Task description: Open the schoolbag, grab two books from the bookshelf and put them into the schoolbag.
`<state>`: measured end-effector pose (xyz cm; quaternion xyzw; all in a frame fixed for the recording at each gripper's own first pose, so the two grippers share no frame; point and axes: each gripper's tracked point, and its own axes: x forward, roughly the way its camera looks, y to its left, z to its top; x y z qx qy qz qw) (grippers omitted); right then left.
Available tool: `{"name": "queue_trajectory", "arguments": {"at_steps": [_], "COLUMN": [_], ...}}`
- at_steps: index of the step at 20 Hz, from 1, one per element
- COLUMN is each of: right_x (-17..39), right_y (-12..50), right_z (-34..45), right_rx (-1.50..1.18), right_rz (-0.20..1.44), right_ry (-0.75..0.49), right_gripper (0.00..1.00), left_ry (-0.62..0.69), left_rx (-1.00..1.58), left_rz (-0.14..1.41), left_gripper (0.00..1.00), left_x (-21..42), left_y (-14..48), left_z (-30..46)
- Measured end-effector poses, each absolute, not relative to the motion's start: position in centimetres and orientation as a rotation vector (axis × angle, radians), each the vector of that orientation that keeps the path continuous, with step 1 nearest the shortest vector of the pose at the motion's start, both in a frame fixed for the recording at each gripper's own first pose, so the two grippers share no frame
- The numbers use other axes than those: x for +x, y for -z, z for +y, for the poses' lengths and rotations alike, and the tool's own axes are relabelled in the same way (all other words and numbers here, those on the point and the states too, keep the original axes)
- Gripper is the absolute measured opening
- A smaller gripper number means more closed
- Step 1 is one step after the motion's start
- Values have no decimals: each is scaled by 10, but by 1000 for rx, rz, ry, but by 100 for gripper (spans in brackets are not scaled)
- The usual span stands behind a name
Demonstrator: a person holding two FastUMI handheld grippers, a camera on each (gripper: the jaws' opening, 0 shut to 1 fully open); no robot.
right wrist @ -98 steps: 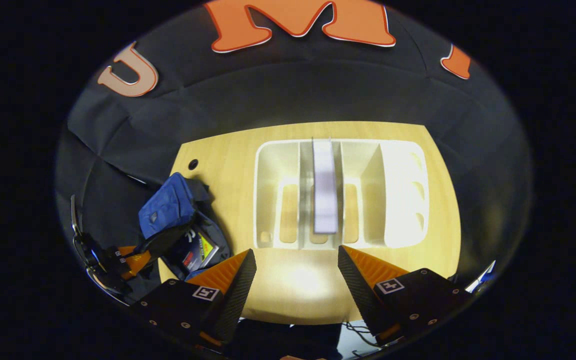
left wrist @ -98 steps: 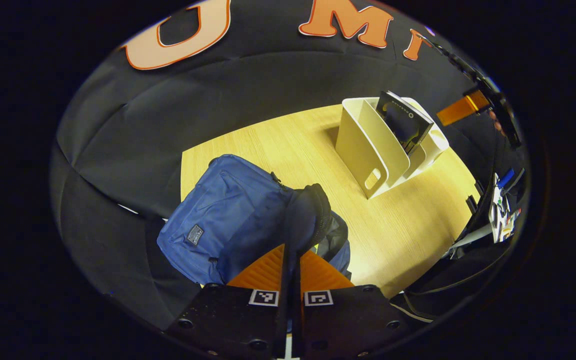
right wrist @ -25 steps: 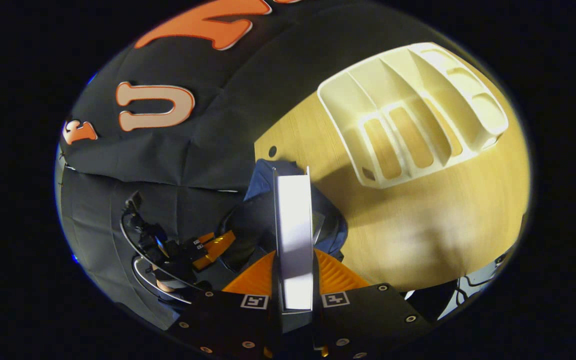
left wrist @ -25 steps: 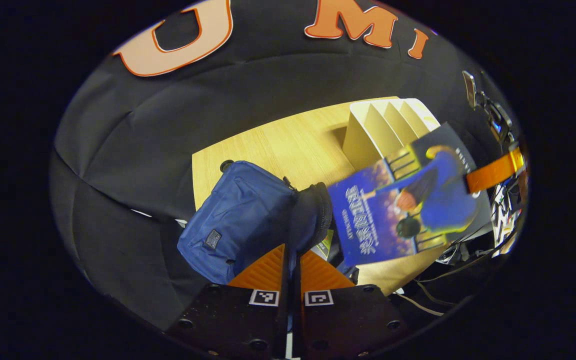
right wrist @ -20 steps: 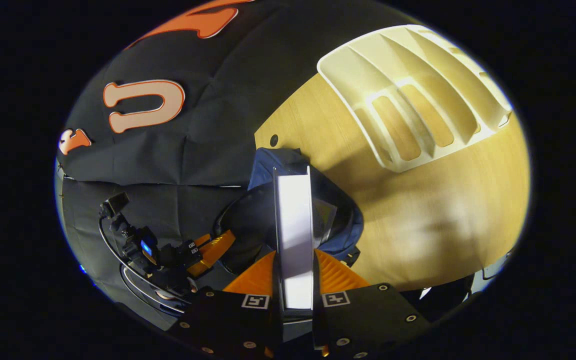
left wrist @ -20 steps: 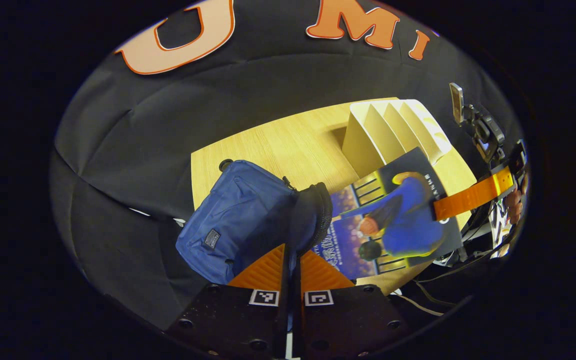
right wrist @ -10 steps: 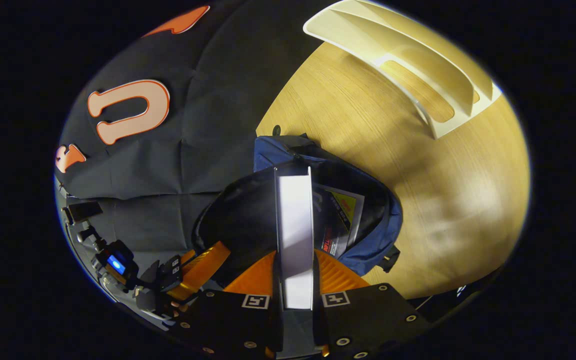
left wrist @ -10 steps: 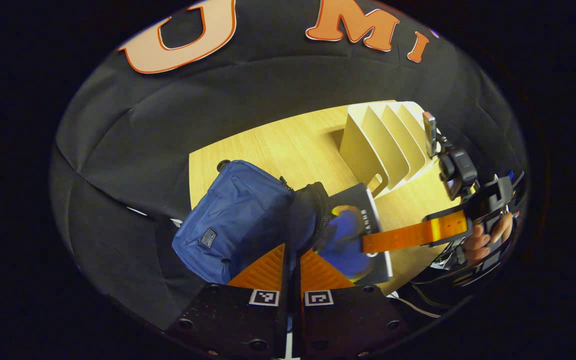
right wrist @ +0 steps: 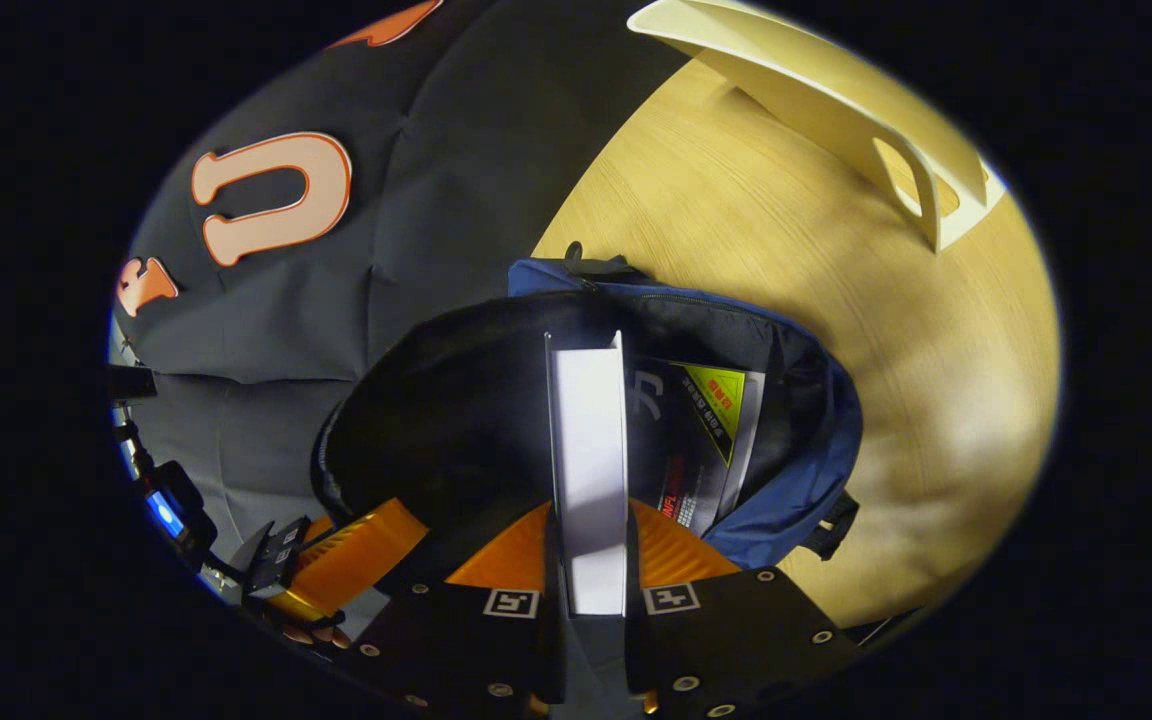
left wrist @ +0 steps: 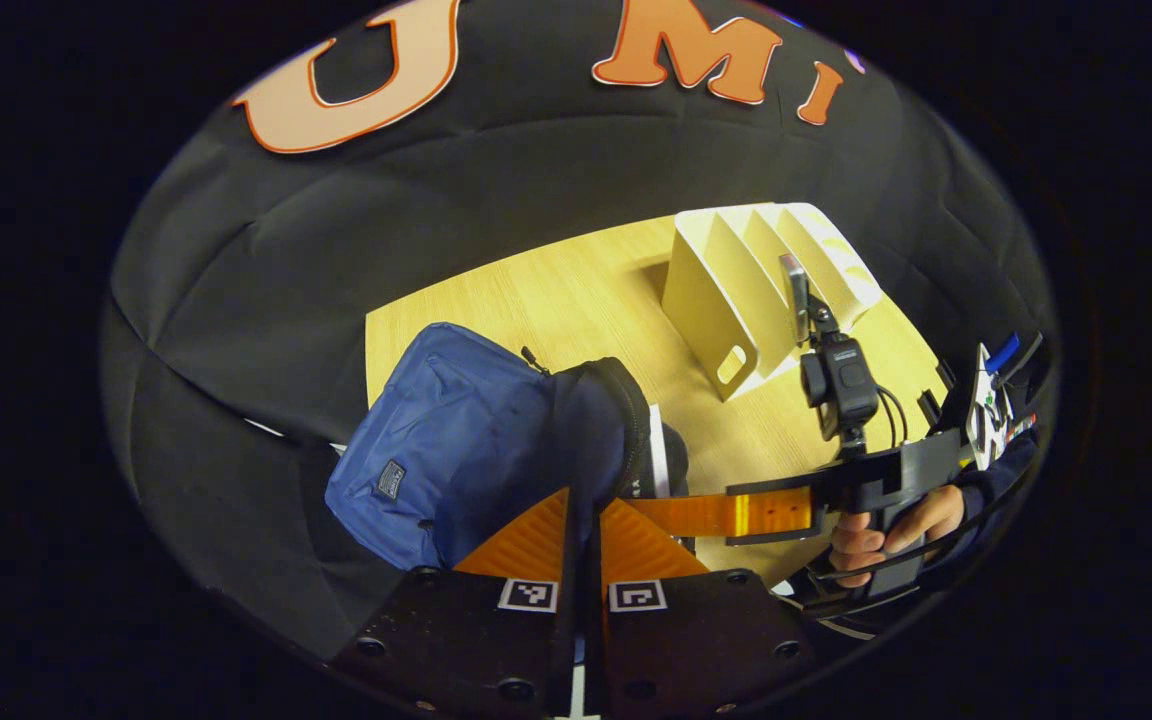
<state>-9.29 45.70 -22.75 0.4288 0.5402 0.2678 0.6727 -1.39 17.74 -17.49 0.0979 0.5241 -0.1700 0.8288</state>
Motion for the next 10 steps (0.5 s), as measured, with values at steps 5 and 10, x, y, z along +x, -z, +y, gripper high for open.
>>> {"name": "queue_trajectory", "arguments": {"at_steps": [5,10], "right_x": [-84,-77], "right_y": [243,267], "right_z": [477,494], "right_rx": [971,936], "right_rz": [1202,1230], "right_ry": [-609,-599], "right_gripper": [24,25], "left_ry": [388,392], "left_rx": [226,202], "left_rz": [1124,1145], "left_gripper": [4,5], "left_x": [-16,-22], "left_y": [179,188], "left_z": [171,171]}}
